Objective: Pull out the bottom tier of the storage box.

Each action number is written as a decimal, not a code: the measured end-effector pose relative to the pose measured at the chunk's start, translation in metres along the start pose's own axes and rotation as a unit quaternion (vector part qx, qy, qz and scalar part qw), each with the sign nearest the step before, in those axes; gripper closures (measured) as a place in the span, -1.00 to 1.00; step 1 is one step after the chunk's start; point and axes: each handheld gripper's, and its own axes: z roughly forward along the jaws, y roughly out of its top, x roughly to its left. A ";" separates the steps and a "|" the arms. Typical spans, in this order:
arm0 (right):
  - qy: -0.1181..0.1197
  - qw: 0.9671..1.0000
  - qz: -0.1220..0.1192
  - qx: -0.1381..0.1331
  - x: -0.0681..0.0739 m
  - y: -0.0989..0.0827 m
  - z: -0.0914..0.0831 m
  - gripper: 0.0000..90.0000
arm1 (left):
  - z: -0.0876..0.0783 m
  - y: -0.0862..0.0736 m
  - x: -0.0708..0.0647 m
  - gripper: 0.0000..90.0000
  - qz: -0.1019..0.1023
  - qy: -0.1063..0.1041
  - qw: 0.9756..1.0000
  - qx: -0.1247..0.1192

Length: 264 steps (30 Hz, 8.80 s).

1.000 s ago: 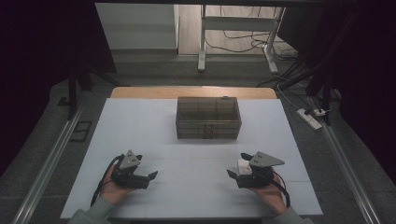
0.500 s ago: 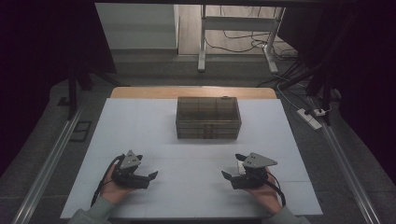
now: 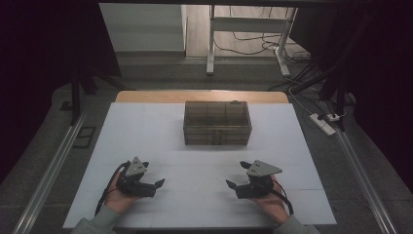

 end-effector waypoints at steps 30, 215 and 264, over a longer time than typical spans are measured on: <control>0.006 0.999 -0.035 0.024 0.023 0.007 0.021 -0.66 | 0.000 0.000 -0.001 -0.72 0.008 0.004 1.000 0.004; -0.194 0.924 -0.324 0.057 0.021 0.036 0.063 -0.49 | 0.001 -0.002 0.001 -0.72 0.015 0.012 1.000 0.013; -0.207 0.917 -0.335 0.063 0.007 0.042 0.084 -0.41 | 0.001 -0.002 0.001 -0.72 0.015 0.014 1.000 0.015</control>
